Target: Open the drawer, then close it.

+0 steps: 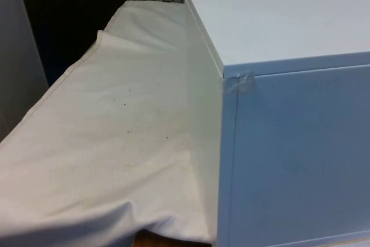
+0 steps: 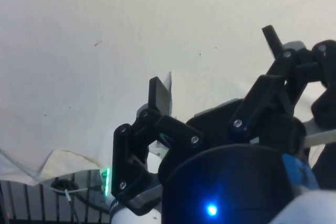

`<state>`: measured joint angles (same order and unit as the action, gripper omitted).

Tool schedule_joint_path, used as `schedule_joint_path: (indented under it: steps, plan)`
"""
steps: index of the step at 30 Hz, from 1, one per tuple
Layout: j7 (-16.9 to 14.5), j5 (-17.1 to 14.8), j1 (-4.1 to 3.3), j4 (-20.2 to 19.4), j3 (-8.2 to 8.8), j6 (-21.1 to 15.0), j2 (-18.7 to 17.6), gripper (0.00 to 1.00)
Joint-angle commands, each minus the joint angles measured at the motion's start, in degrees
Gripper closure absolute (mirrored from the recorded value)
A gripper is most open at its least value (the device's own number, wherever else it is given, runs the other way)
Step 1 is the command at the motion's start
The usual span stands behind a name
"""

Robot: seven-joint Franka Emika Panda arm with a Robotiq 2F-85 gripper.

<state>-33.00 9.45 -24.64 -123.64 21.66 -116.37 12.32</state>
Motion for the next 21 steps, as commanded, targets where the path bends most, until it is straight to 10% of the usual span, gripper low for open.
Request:
schedule_joint_path:
  steps: [1,21]
  plan:
    - [-0.4,0.6,0.0,-0.5,-0.06,-1.1,0.1,0.0]
    - [-8.5,0.5,0.06,-3.3,0.17,-7.0,-0.6,0.0]
